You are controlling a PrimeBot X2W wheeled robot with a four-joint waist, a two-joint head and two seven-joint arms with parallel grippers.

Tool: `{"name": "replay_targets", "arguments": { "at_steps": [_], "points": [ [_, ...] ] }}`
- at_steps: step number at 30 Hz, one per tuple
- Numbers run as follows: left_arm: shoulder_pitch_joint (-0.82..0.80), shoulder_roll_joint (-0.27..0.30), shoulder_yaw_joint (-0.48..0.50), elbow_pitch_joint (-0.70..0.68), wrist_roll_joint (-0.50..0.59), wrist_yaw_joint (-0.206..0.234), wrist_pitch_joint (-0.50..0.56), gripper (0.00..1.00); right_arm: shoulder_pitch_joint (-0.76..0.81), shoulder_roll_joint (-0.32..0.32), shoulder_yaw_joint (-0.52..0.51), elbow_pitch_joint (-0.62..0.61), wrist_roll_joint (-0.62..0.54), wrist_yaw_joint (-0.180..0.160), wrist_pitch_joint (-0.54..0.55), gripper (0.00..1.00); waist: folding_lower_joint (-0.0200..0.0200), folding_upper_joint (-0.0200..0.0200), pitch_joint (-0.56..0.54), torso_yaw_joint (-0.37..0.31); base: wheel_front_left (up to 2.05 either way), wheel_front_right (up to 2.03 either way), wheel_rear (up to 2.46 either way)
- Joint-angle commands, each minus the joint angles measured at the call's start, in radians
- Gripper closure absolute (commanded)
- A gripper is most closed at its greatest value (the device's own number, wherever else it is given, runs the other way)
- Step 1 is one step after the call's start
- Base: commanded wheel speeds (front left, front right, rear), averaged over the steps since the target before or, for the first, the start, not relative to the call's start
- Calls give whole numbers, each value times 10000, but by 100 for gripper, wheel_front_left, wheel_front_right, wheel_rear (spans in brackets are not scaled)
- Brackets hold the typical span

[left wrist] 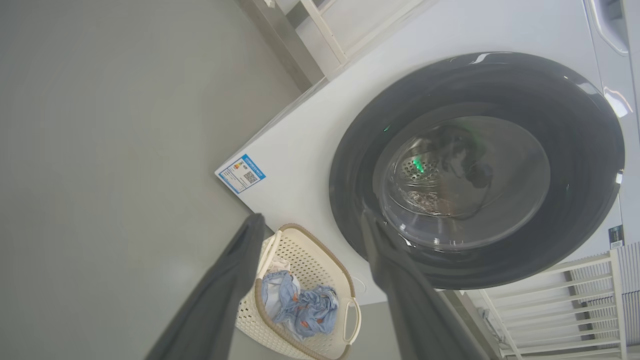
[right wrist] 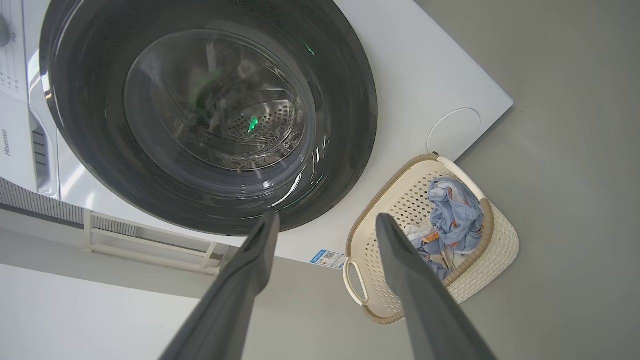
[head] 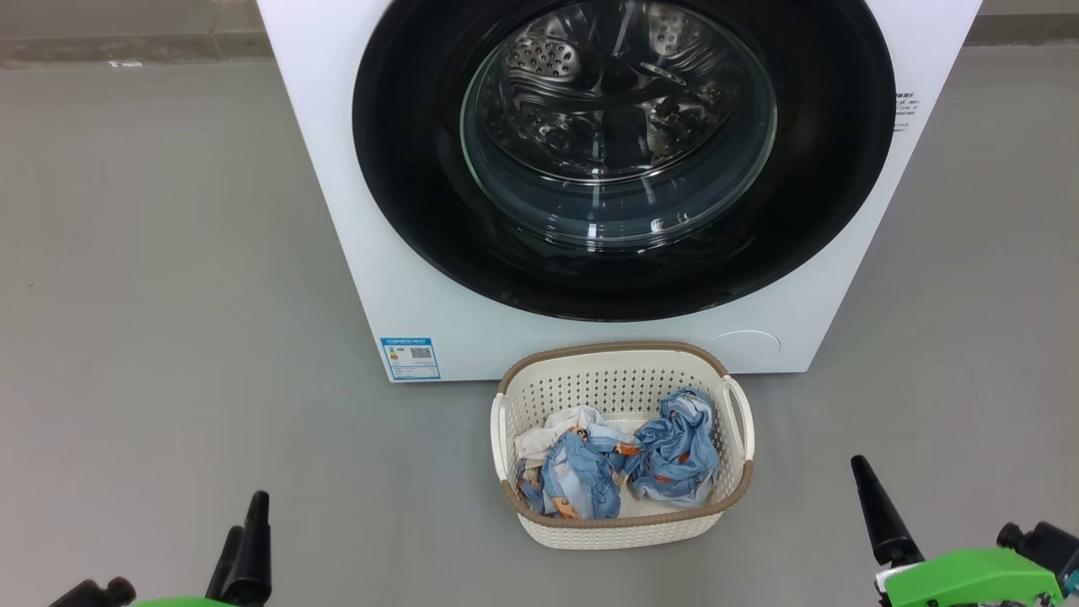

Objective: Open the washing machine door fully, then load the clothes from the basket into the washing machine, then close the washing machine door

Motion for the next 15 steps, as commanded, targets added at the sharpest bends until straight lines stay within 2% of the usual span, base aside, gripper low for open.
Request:
{"name": "replay_targets", "arguments": {
  "at_steps": [1,15],
  "points": [
    [-204,193,110,-324,493,-59,-139,0,-547,-199,151,-223,-400,53,-144,0,-1,0,-2,7,0,0,0],
    [-114,207,31,-418,2457,-69,-551,0,-543,-284,191,-246,-2118,66,-553,0,-1,0,-34,15,0,0,0]
  ]
}}
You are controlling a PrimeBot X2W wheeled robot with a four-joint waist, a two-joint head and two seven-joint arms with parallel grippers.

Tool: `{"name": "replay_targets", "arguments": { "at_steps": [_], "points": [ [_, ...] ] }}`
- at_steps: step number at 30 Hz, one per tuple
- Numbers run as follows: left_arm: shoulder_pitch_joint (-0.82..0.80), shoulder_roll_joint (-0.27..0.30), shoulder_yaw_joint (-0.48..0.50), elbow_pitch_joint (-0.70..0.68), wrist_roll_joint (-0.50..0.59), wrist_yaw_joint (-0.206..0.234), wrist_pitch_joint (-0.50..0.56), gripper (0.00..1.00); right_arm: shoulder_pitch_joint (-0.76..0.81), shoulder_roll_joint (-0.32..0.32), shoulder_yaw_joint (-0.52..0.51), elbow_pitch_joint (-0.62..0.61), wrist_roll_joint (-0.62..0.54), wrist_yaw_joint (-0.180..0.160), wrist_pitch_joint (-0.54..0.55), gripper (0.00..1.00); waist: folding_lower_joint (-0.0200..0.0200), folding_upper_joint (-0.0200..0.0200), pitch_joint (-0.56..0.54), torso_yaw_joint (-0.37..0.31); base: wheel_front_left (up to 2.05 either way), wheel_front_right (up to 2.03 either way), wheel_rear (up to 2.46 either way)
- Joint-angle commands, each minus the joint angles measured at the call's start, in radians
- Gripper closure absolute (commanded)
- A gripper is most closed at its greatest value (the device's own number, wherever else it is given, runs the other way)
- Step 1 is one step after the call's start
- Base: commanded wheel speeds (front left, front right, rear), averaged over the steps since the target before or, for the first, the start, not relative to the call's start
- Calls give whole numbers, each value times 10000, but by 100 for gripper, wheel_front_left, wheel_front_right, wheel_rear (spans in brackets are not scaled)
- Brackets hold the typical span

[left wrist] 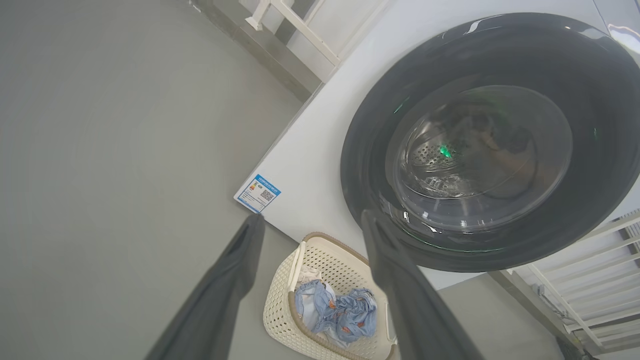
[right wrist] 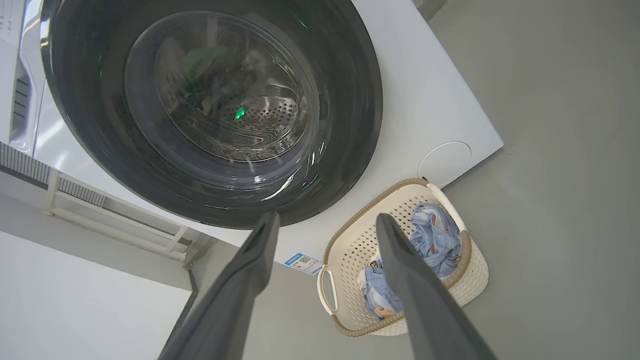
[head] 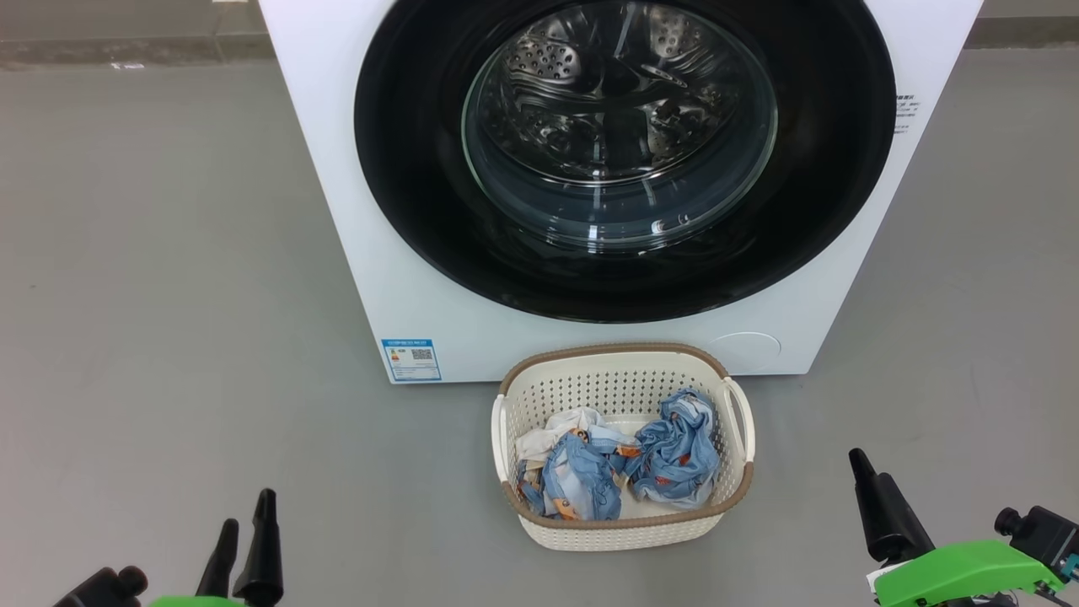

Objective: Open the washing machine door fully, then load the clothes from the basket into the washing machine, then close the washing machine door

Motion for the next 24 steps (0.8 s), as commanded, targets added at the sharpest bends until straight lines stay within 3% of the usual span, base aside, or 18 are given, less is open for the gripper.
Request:
{"name": "replay_targets", "arguments": {
  "at_steps": [1,24],
  "points": [
    [-147,183,167,-322,337,-64,-128,0,-392,-179,171,-250,-271,65,-147,0,0,0,-1,-3,0,0,0],
    [-123,239,147,-435,3093,-81,-805,0,-503,-460,454,3,-2510,87,-819,0,-1,0,17,20,0,0,0]
  ]
}}
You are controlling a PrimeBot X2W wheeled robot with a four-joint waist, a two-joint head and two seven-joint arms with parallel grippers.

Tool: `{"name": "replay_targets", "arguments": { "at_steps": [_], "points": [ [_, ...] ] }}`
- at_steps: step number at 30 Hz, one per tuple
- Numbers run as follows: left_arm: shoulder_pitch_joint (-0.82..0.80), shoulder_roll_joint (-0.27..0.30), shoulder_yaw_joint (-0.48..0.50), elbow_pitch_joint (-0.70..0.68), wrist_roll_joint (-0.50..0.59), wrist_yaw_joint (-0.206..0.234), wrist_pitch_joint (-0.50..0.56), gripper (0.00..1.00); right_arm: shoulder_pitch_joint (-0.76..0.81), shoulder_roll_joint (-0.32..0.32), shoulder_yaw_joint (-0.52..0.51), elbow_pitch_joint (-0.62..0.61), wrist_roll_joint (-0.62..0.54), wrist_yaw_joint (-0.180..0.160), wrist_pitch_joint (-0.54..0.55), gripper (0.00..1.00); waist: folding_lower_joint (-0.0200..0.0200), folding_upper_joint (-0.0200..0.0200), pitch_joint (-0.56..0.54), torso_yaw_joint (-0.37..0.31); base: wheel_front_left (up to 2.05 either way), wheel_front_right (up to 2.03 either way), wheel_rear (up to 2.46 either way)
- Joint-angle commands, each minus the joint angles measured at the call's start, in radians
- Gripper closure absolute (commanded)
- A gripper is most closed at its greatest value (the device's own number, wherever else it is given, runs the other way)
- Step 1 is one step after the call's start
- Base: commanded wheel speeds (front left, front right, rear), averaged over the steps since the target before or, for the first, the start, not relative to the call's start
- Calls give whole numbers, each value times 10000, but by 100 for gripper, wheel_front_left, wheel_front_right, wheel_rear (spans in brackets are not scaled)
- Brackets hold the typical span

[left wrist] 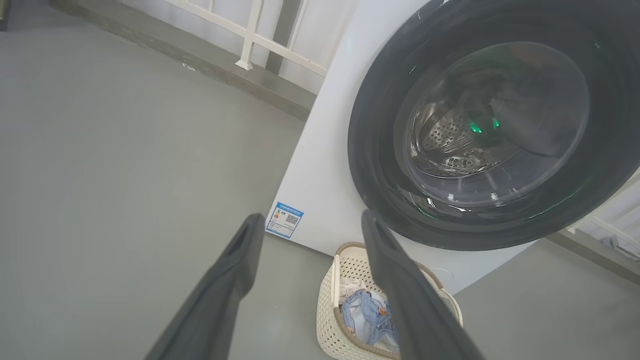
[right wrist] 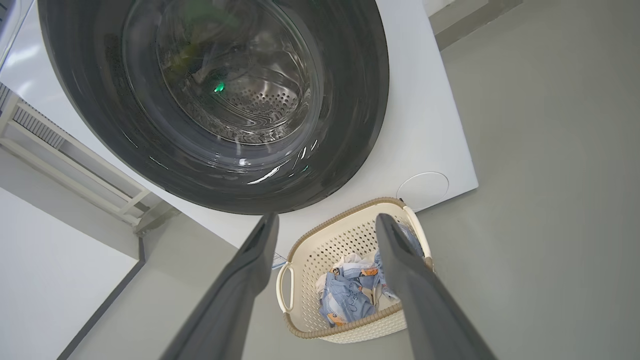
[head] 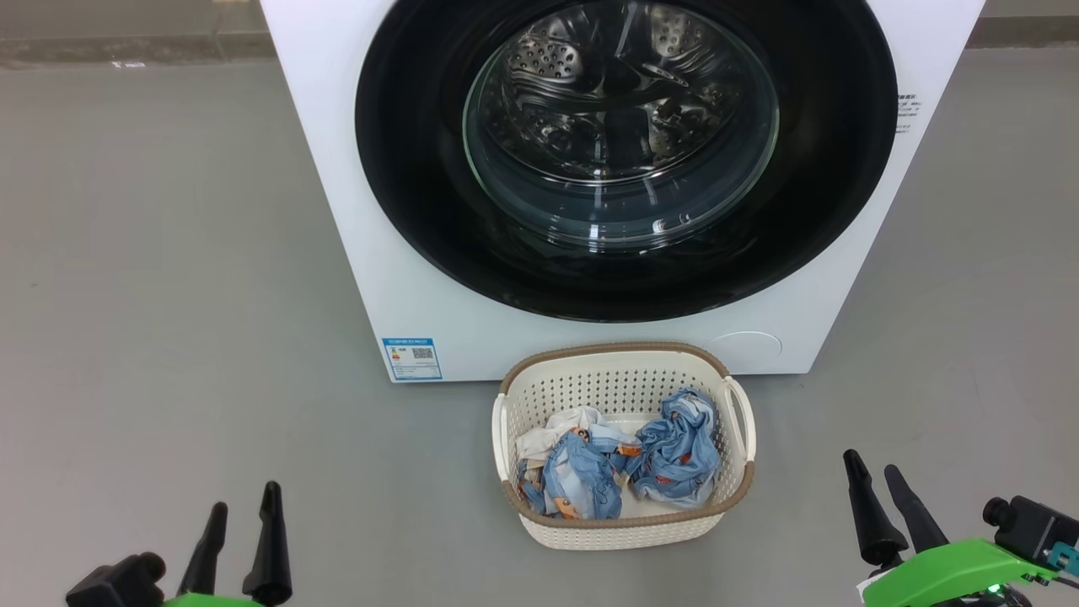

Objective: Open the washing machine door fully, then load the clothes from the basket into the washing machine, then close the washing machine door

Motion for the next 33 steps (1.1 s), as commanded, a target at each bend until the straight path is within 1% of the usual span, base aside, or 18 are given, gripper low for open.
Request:
{"name": "replay_targets", "arguments": {
  "at_steps": [1,33],
  "points": [
    [-146,197,208,-306,363,-51,-177,0,-430,-184,203,-178,-334,84,-160,0,-1,0,5,4,0,0,0],
    [-115,359,5,-424,3566,-73,-1083,0,-465,-547,317,-42,-3137,113,-1060,0,-1,0,38,-2,0,0,0]
  ]
}}
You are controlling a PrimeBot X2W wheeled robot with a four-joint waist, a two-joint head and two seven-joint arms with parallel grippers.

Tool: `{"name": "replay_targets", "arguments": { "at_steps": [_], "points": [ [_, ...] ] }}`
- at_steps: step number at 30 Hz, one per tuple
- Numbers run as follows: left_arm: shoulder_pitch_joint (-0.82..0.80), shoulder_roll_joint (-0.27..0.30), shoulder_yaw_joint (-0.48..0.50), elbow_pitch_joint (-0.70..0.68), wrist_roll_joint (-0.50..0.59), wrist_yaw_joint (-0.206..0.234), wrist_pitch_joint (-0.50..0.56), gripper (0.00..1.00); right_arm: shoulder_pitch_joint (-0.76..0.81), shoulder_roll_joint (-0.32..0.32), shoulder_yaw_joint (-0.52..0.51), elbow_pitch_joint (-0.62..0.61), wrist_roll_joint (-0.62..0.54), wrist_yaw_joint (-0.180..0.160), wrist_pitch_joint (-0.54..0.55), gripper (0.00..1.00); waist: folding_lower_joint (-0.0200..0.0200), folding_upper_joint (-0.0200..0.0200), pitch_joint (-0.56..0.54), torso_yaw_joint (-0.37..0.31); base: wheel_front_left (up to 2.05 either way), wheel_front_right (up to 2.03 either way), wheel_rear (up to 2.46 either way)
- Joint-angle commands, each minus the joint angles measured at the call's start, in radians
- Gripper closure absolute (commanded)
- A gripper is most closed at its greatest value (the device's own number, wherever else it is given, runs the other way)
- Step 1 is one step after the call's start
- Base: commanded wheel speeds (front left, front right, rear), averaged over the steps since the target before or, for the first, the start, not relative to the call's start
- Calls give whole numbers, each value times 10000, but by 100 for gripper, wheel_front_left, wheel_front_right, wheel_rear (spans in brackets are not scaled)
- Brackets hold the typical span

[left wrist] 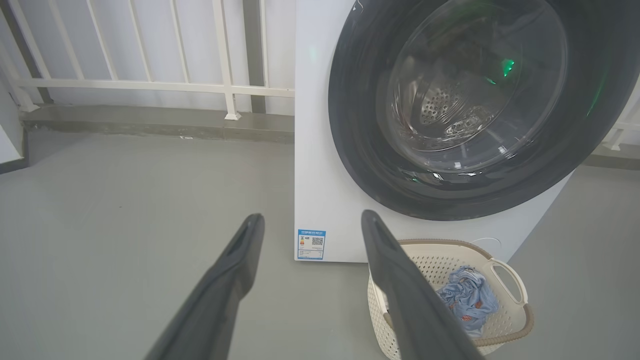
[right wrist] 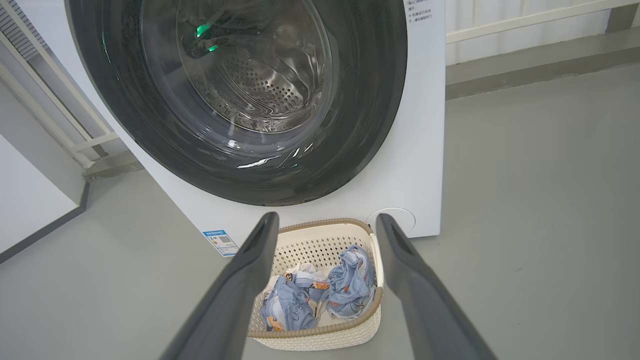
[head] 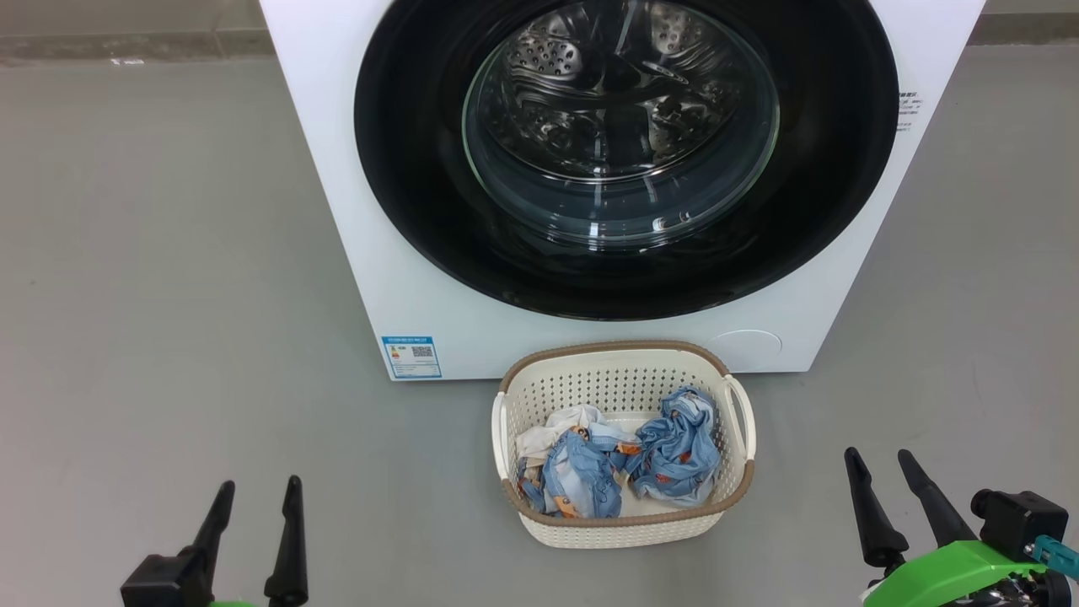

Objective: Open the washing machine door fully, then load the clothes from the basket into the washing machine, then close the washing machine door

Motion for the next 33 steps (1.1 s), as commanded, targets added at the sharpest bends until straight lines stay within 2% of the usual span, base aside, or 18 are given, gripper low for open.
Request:
{"name": "replay_targets", "arguments": {
  "at_steps": [1,12,20,33],
  "points": [
    [-154,207,289,-257,246,-16,-134,0,-354,-197,247,-198,-225,102,-134,0,-1,-1,2,-1,0,0,0],
    [-151,230,293,-86,-7,-16,-134,0,-249,-171,126,-220,-221,102,-134,0,-1,-1,-31,-41,0,0,0],
    [-159,293,332,-105,348,-16,-134,0,-251,-152,88,-256,-227,102,-134,0,-1,-1,-48,-49,15,15,-31],
    [-116,221,331,-268,386,-16,-134,0,-200,-131,79,-345,-224,102,-134,0,-1,-1,-4,-6,92,92,-183]
  ]
}}
